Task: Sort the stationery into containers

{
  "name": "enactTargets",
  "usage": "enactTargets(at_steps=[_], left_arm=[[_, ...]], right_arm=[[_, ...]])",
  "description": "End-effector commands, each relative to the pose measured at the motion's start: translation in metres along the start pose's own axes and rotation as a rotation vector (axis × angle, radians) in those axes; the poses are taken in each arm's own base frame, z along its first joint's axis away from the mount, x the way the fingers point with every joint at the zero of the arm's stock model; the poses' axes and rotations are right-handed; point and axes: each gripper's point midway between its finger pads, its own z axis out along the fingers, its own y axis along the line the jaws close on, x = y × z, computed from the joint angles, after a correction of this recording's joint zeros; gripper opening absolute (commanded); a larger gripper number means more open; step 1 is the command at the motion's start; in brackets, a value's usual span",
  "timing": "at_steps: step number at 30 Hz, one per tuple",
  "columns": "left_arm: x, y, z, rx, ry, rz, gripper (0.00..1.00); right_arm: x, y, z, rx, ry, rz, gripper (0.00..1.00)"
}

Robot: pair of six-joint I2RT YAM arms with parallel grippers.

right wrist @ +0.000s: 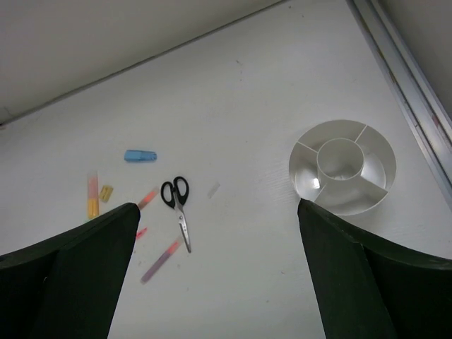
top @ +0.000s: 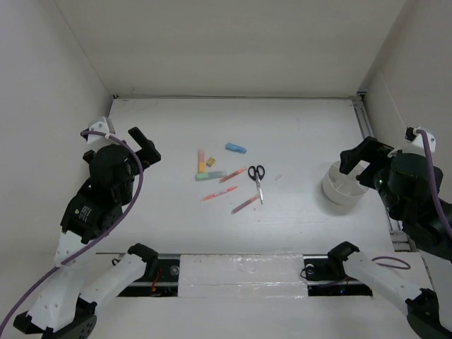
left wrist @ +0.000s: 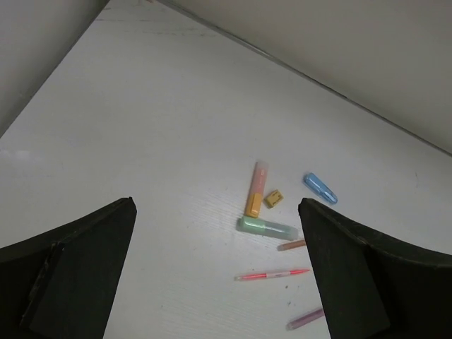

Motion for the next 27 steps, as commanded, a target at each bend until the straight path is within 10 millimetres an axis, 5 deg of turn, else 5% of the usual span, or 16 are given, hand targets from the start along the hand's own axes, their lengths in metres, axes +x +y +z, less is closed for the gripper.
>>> enactTargets(at_steps=[1,5,9,15,16,18,19,23,27], left_arm=[[-0.002,-0.010,0.002,0.053,-0.020,-0.002,1.00],[-0.009,-0.033,-0.012,0.227,-0.038,0.035,1.00],[0.006,-0.082,-0.025,0.540,-0.016,0.140,1.00],[0.111,-0.137,0.001,0.751,0.304,0.386,1.00],[0.152,-0.149,-0.002,0.763,0.406,0.479,1.00],[0.182,-0.146,0.008,0.650,0.424,0.605,1.00],[0.218,-0.153,0.001,0.643,0.483,0.698,1.00],[0.269,-0.143,0.008,0.559,0.603,0.848,1.00],[0.296,-0.135,0.021,0.522,0.644,0.930,1.00]], right_arm=[[-0.016,-0.004,-0.004,0.021,-0.056,0.016,1.00],[-0.018,-0.005,-0.003,0.022,-0.073,0.004,1.00],[-0.009,0.001,0.012,0.049,-0.032,-0.021,1.00],[0.010,0.039,0.029,-0.110,0.035,-0.016,1.00],[0.011,0.045,0.028,-0.143,0.036,-0.007,1.00],[0.019,0.063,0.032,-0.227,0.058,0.003,1.00],[0.023,0.068,0.034,-0.256,0.065,-0.004,1.00],[0.040,0.097,0.039,-0.393,0.116,0.000,1.00],[0.051,0.109,0.042,-0.458,0.142,-0.023,1.00]])
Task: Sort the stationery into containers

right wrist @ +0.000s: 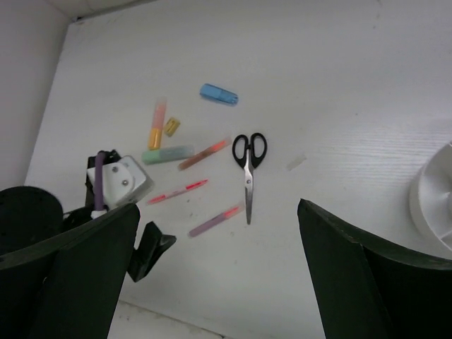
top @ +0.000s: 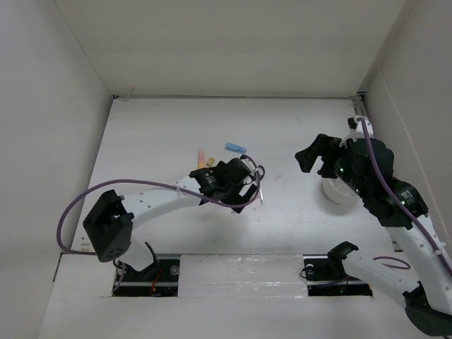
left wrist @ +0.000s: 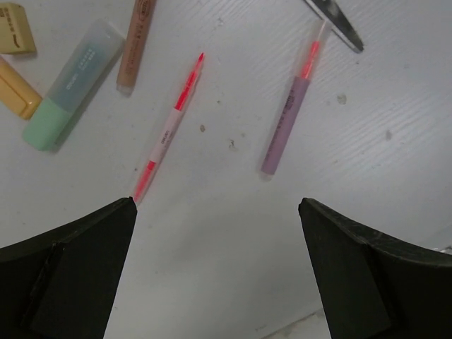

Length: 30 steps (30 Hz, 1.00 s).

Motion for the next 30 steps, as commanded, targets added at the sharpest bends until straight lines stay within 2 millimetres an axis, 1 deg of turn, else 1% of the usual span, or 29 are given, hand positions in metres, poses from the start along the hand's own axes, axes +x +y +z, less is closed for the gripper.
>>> enactTargets(at_steps=[1,2,3,4,5,6,9,10,11,12,14,15,17,19,20,22,23,24,25,27,30], left_arm=[[-0.007,0.018,0.003,-0.085,-0.025,0.031,1.00],[-0.003,0.017,0.009,-0.089,-0.005,0.037,1.00],[0.001,0.022,0.017,-0.102,0.029,0.048,0.97],[0.004,0.020,0.020,-0.096,0.043,0.051,0.97],[0.000,0.024,0.022,-0.090,0.032,0.048,0.97],[-0.003,0.035,0.028,-0.093,0.035,0.023,0.97],[-0.001,0.045,0.039,-0.025,0.061,-0.020,0.94],[-0.001,0.058,0.041,-0.021,0.072,-0.048,0.94],[0.001,0.056,0.044,0.010,0.085,-0.062,0.94],[0.001,0.060,0.044,0.005,0.085,-0.061,0.94],[-0.001,0.058,0.045,0.018,0.077,-0.053,0.94],[0.001,0.058,0.047,0.018,0.087,-0.052,0.94],[0.001,0.055,0.051,0.030,0.089,-0.052,0.93],[0.014,0.050,0.055,0.058,0.125,-0.051,0.90],[0.017,0.049,0.058,0.058,0.135,-0.051,0.90],[0.020,0.043,0.059,0.092,0.140,-0.062,0.89],[0.026,0.043,0.060,0.092,0.152,-0.062,0.89],[0.024,0.041,0.061,0.101,0.143,-0.063,0.89],[0.028,0.041,0.061,0.101,0.154,-0.062,0.89],[0.026,0.042,0.062,0.092,0.144,-0.062,0.89],[0.031,0.042,0.067,0.091,0.166,-0.061,0.84]], right_arm=[[-0.010,0.028,0.005,-0.147,-0.039,-0.020,1.00],[-0.014,0.030,0.002,-0.157,-0.056,-0.017,1.00],[-0.014,0.029,0.001,-0.160,-0.064,-0.027,1.00],[-0.013,0.030,0.001,-0.169,-0.059,-0.028,1.00],[-0.009,0.028,0.001,-0.171,-0.061,-0.027,1.00],[-0.009,0.030,-0.001,-0.190,-0.068,-0.026,1.00],[-0.004,0.035,0.001,-0.223,-0.056,-0.038,1.00],[-0.005,0.037,0.001,-0.235,-0.059,-0.037,1.00],[-0.004,0.039,0.000,-0.243,-0.055,-0.038,1.00],[-0.004,0.039,0.000,-0.243,-0.055,-0.038,1.00],[-0.005,0.041,0.000,-0.259,-0.058,-0.047,1.00],[-0.004,0.043,-0.001,-0.269,-0.053,-0.048,1.00],[-0.002,0.042,-0.002,-0.270,-0.054,-0.048,1.00],[-0.004,0.044,-0.003,-0.282,-0.058,-0.048,1.00],[-0.004,0.044,-0.003,-0.282,-0.058,-0.048,1.00],[-0.004,0.044,-0.003,-0.282,-0.058,-0.048,1.00],[-0.004,0.044,-0.003,-0.282,-0.058,-0.048,1.00],[-0.004,0.044,-0.003,-0.282,-0.058,-0.048,1.00],[-0.005,0.047,-0.004,-0.294,-0.062,-0.048,1.00],[-0.005,0.047,-0.004,-0.295,-0.062,-0.048,1.00],[-0.001,0.048,-0.006,-0.311,-0.054,-0.050,1.00]])
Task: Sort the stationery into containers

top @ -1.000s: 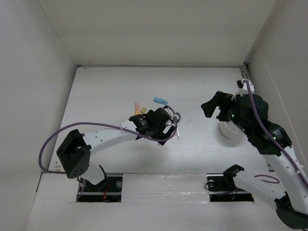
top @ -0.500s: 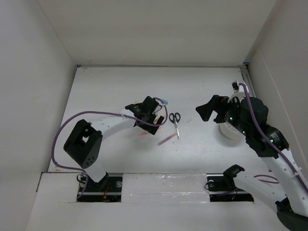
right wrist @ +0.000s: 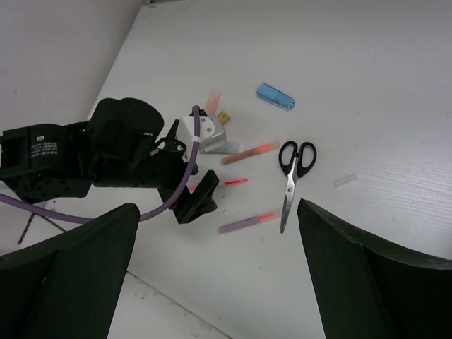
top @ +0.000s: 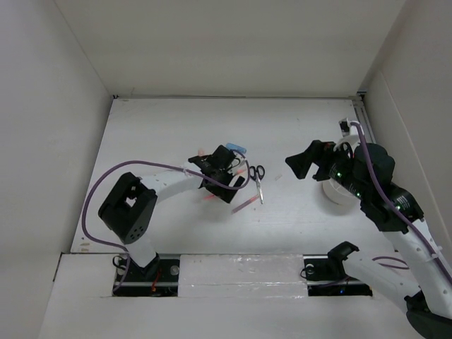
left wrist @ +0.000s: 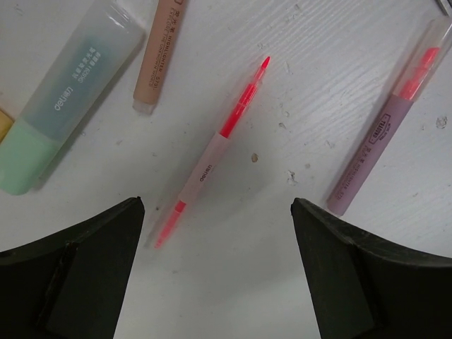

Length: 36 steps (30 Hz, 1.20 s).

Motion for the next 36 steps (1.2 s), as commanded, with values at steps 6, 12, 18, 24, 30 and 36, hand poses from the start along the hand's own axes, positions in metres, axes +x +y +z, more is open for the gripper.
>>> enactTargets(at_steps=[6,12,18,24,30,36], left_arm=[[0.009,-0.002,0.016,0.007,0.046,0.001,0.74],[0.014,0.003,0.024,-0.019,0.071,-0.007,0.72],[0.016,0.002,0.019,-0.019,0.068,-0.018,0.61],[0.018,0.004,0.022,-0.029,0.079,-0.026,0.44],[0.025,0.002,0.027,-0.022,0.126,-0.026,0.25],[0.025,0.002,0.027,-0.022,0.126,-0.035,0.18]], right_arm=[[-0.014,0.012,-0.007,-0.061,-0.064,-0.016,1.00],[-0.014,0.011,-0.010,-0.061,-0.064,-0.016,1.00],[-0.016,0.013,-0.015,-0.065,-0.073,-0.016,1.00],[-0.020,0.018,-0.020,-0.090,-0.080,-0.009,1.00],[-0.020,0.019,-0.025,-0.090,-0.080,-0.009,1.00],[-0.027,0.022,-0.029,-0.098,-0.097,-0.009,1.00]])
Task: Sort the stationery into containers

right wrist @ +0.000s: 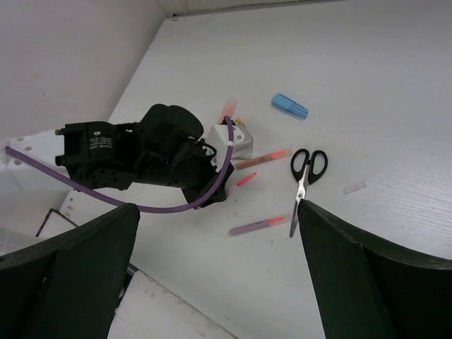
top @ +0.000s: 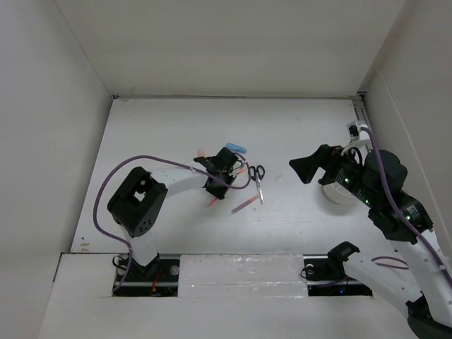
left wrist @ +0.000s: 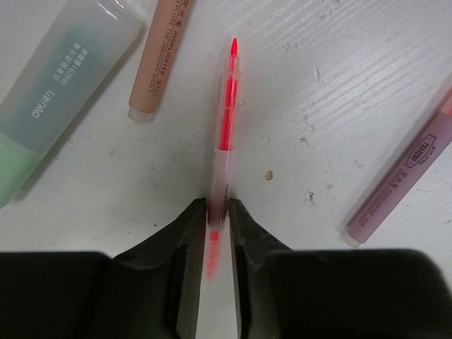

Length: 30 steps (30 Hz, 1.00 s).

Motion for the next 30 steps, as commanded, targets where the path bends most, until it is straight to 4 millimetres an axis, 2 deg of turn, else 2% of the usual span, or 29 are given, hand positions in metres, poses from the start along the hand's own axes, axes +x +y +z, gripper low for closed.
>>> enactTargets(at_steps=[1,7,8,10,14,18,20,24,26,27,28,30], left_arm=[[0.013,-0.002,0.005,0.009,0.060,-0.010,0.14],[0.015,-0.016,0.004,0.072,0.067,0.009,0.05],[0.016,-0.027,0.003,0.122,0.073,0.016,0.01],[0.016,-0.034,0.002,0.139,0.086,0.027,0.00],[0.023,-0.036,0.001,0.127,0.122,0.010,0.00],[0.005,-0.023,-0.014,0.044,0.054,-0.021,0.00],[-0.003,-0.020,-0.021,0.024,0.027,-0.030,0.00],[-0.014,-0.011,-0.040,-0.025,-0.032,-0.047,0.00],[-0.019,-0.005,-0.047,-0.057,-0.062,-0.059,0.00],[-0.019,-0.004,-0.051,-0.066,-0.067,-0.078,0.00],[-0.028,-0.005,-0.063,-0.055,-0.120,-0.095,0.00],[-0.025,-0.002,-0.073,-0.063,-0.146,-0.116,0.00]], right_arm=[[-0.021,0.012,-0.009,-0.041,-0.059,-0.009,1.00],[-0.021,0.012,-0.009,-0.041,-0.059,-0.009,1.00],[-0.019,0.012,-0.006,-0.037,-0.051,-0.008,1.00],[-0.017,0.012,-0.004,-0.045,-0.045,0.001,1.00],[-0.011,0.009,0.005,-0.034,-0.023,0.015,1.00],[-0.003,0.000,0.023,0.007,-0.004,0.046,0.99],[0.001,-0.008,0.034,0.043,0.008,0.048,0.96],[0.018,-0.041,0.066,0.213,0.054,0.093,0.94],[0.018,-0.060,0.070,0.316,0.034,0.098,0.89],[0.018,-0.066,0.072,0.343,0.030,0.095,0.88],[0.024,-0.070,0.078,0.362,0.042,0.102,0.87],[0.021,-0.076,0.086,0.383,0.028,0.113,0.87]])
